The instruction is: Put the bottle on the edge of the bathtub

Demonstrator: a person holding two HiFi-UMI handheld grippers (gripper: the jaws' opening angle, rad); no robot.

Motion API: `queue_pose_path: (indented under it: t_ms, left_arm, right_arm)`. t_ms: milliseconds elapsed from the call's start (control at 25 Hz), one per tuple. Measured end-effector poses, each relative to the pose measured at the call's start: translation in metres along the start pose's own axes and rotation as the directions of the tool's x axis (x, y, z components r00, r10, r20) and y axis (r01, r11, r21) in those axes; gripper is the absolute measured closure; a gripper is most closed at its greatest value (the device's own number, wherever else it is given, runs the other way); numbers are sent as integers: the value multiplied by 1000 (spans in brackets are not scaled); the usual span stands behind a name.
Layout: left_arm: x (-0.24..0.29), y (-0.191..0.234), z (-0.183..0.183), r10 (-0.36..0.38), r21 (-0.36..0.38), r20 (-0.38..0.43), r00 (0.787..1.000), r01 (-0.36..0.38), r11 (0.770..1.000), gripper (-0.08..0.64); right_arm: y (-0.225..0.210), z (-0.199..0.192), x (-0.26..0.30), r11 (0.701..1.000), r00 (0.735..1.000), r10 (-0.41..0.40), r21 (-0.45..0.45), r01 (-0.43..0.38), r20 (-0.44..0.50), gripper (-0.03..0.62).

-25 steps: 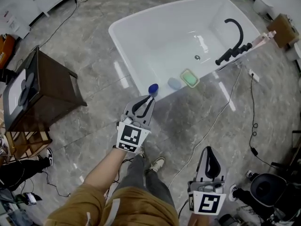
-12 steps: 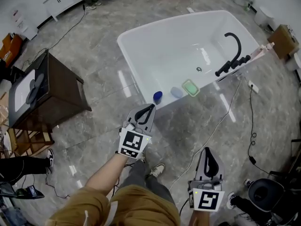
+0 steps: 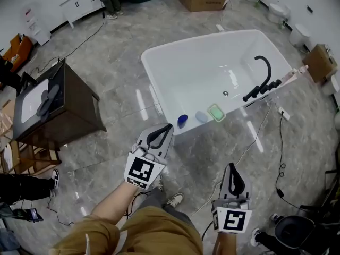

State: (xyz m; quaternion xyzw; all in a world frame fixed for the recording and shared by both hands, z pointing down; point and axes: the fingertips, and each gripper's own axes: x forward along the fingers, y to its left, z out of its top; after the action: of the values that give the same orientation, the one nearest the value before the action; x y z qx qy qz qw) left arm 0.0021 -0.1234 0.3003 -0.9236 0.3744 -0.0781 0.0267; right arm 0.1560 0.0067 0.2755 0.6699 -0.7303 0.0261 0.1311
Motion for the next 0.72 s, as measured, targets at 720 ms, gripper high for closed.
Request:
queue_pose_path:
  t_ms: [720]
  left_arm:
    - [-88,39,92,81,-60,78,994,-77,995,552]
  right_arm:
    - [-12,31,6,999,999,-33,25,32,27,588]
